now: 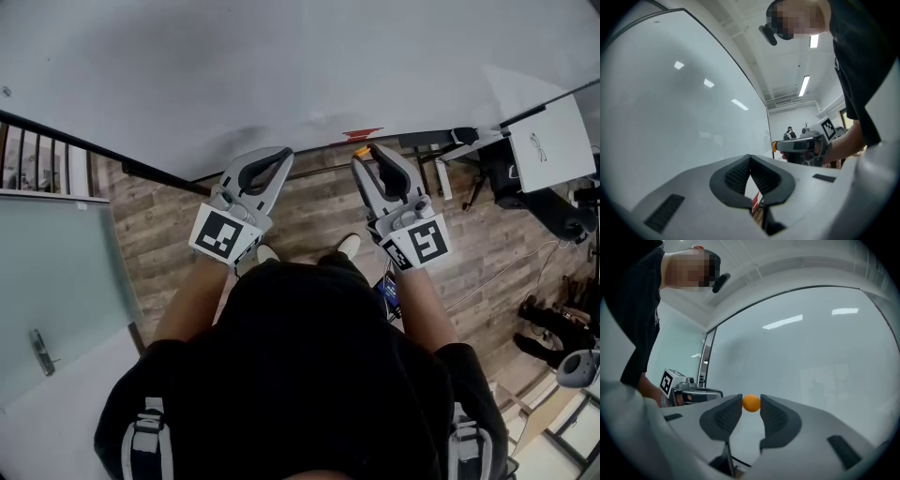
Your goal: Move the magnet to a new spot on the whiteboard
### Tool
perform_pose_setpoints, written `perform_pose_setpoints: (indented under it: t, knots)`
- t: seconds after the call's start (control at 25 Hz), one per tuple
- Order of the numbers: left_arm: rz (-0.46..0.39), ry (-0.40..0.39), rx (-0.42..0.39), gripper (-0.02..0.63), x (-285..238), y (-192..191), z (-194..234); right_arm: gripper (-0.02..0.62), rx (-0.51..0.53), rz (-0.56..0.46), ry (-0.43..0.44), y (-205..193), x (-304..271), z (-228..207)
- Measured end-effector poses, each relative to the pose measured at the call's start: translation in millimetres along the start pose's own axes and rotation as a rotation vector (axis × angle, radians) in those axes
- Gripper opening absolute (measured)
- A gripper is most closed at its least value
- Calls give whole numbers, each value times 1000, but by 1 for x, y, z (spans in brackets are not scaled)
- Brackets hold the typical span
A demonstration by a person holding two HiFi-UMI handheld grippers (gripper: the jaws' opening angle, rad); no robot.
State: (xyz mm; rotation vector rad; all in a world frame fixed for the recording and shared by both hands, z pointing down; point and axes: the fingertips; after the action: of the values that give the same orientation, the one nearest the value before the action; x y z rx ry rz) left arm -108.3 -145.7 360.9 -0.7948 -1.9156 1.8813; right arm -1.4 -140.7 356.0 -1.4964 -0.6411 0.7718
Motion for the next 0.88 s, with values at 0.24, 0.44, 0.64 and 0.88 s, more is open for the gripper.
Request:
perform_pose_setpoints:
  t: [0.24,0.44,0.64,0.88]
  knots:
    - [-5,-1,-2,2,-46,17,-24,117,16,-5,-29,5,25,-52]
    - [-12,-16,-16,2,-84,28,-46,117,17,-9,-56,6,45,-96]
    - [-5,-25,-5,2,-125,35,-67,117,20,-11,-68,7,67,-136]
    - [-13,-12,-18,3,-187,44,-94,117,26,-12,-66,3,93,-195]
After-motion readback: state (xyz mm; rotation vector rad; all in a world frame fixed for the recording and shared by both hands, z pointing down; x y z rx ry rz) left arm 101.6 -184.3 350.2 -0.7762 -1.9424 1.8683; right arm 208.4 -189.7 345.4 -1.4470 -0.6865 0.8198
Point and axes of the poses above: the fingertips, and each gripper's own axes: x backward along the fingers, z to its left, y out of its top, and after that the axes turned 7 degrees about z, right-handed
